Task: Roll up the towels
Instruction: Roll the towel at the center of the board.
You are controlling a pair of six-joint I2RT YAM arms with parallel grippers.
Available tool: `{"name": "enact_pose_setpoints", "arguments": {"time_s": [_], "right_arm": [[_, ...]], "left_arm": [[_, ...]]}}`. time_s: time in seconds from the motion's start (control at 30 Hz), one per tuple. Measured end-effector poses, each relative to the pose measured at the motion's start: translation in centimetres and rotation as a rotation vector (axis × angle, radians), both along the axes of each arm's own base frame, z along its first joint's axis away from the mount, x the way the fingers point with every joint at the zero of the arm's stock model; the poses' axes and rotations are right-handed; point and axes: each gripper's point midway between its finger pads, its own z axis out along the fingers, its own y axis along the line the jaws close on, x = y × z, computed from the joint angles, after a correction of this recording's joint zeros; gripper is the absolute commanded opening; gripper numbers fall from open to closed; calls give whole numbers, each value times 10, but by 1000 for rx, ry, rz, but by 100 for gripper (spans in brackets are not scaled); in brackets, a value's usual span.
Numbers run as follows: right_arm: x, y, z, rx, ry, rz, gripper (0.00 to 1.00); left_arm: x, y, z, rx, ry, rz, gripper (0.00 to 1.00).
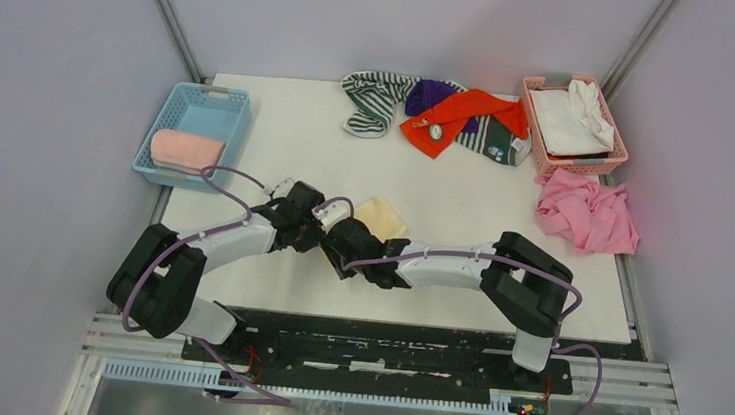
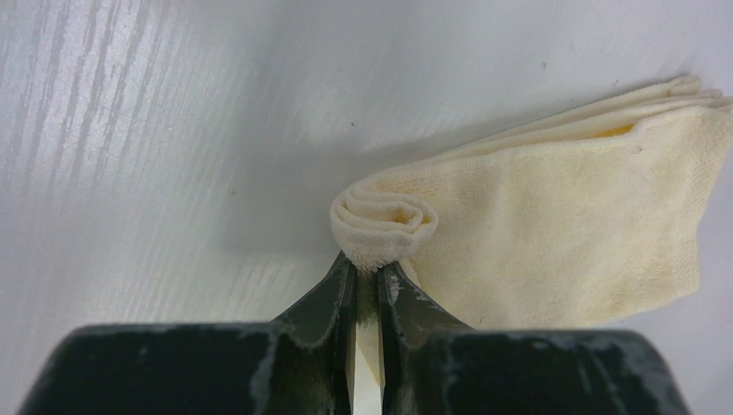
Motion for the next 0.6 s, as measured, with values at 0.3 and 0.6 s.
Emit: {"name": "enact_pose_setpoints", "arguments": {"time_s": [0.3,0.6], "right_arm": [[-2,10,-9,16,-19,13,13],[-8,5,-16,102,60,33,0]], "left_arm": [[-2,5,-2,-23,1,51,9],[-9,2,4,-14,-23,37,33]]}}
